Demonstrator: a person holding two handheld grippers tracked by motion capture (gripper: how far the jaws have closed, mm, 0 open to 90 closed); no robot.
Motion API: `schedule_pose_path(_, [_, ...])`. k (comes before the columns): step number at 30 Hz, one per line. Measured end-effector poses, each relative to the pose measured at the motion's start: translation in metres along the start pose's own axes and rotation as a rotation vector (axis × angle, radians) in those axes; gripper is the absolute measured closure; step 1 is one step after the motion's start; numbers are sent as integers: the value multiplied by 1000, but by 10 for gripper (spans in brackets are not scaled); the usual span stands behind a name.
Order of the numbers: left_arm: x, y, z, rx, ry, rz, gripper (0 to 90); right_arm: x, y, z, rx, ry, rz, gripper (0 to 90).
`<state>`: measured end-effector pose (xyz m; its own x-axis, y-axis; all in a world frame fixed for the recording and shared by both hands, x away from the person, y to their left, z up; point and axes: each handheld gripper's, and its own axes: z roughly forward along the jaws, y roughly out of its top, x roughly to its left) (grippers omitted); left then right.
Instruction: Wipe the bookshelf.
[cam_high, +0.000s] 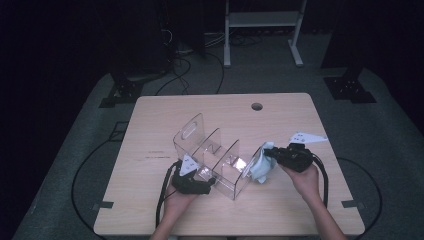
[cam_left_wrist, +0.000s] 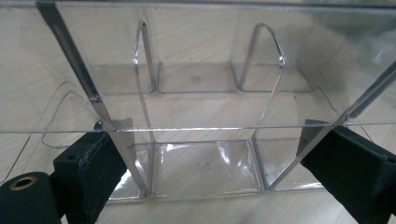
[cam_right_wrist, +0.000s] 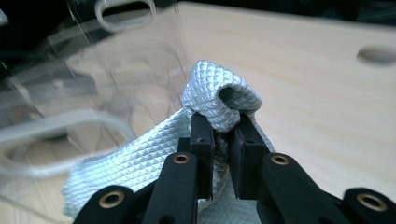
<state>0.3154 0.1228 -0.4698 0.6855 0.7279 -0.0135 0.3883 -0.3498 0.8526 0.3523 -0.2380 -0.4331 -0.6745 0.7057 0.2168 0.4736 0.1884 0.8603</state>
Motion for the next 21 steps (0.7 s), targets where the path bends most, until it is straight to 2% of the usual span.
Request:
schedule_pose_path(4, [0, 0, 0, -2, 2, -1, 80, -6, -21, 12, 42, 12, 39, 807])
schedule_pose_path(7, [0, 0, 0, -2, 2, -1, 81, -12, -37, 21, 94, 18, 66, 806])
schedule_pose_path(9, [0, 0, 0, 1, 3, -1, 80, -13, -38, 22, 96, 25, 81, 806])
schedule_pose_path(11, [0, 0, 1, -1, 4, -5, 80, -8, -29, 14, 47, 16, 64, 806])
schedule_pose_path(14, [0, -1, 1, -6, 4, -9, 80, -5, -24, 10, 33, 17, 52, 807])
schedule_pose_path(16, [-1, 0, 1, -5, 6, -3, 81, -6, -28, 13, 44, 15, 53, 807])
schedule_pose_path(18, [-1, 0, 1, -2, 5, -3, 80, -9, -35, 19, 77, 16, 66, 807])
schedule_pose_path(20, [-1, 0, 1, -3, 5, -4, 80, -14, -45, 29, 142, 15, 83, 806])
schedule_pose_path(21, [-1, 0, 1, -4, 5, -4, 80, -14, -45, 29, 142, 15, 83, 806])
